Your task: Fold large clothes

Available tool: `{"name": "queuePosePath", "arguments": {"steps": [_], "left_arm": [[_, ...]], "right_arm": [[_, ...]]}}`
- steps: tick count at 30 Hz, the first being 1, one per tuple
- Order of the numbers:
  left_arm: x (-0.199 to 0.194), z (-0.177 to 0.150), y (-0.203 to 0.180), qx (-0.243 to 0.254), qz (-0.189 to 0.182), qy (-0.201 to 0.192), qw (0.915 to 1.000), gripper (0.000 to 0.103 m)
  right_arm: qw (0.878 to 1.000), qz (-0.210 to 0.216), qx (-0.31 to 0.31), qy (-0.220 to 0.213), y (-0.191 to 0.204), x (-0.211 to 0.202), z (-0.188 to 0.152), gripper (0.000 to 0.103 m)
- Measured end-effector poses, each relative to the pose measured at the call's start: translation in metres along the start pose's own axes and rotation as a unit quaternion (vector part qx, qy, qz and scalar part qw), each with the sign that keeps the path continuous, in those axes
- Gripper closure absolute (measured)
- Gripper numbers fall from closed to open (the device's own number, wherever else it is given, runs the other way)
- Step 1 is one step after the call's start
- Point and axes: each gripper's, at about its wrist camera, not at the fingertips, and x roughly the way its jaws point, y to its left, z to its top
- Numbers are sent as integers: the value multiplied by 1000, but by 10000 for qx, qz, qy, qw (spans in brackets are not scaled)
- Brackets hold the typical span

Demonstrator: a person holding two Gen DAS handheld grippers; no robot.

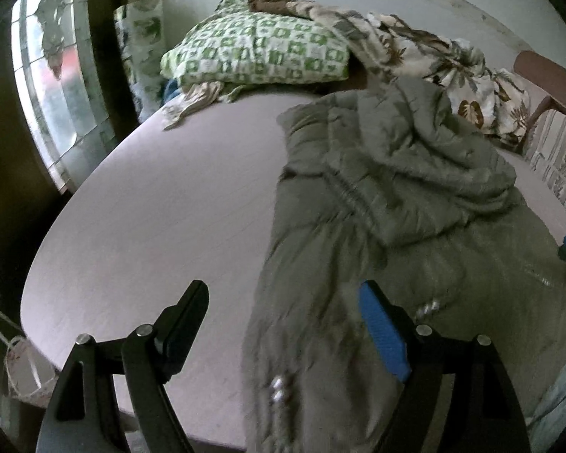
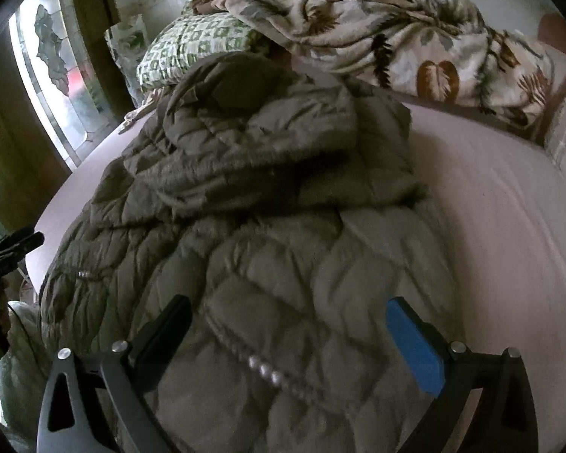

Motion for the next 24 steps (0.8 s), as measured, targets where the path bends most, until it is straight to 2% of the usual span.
{"name": "queuePosePath", "arguments": {"steps": [8, 16, 24], "left_arm": [[-6, -40, 20, -280, -333, 553, 9975, 20], [1, -63, 13, -174, -428, 813, 9956, 20], [4, -74, 15, -289, -539, 879, 9943, 20]], "right_arm": [[9991, -272, -230, 250, -2, -11, -38, 0], [9992, -293, 54, 248, -10, -28, -60, 0], [9975, -441, 445, 331, -32, -43, -81, 0]]}}
